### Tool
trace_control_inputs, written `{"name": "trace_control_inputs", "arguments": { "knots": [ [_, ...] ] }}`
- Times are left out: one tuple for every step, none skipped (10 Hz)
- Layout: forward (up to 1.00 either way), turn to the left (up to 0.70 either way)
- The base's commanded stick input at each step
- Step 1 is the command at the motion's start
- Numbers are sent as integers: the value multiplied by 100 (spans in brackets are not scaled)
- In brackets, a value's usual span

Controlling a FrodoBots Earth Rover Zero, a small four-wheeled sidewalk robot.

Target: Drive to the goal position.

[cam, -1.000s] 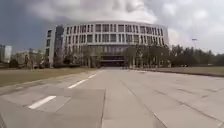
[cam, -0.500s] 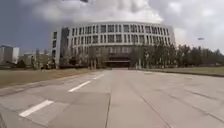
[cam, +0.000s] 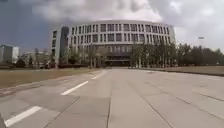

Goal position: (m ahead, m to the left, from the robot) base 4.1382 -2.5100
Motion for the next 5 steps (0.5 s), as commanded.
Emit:
{"name": "trace_control_inputs", "arguments": {
  "knots": [
    [70,0],
    [70,0],
    [70,0],
    [70,0],
    [70,0]
  ]
}}
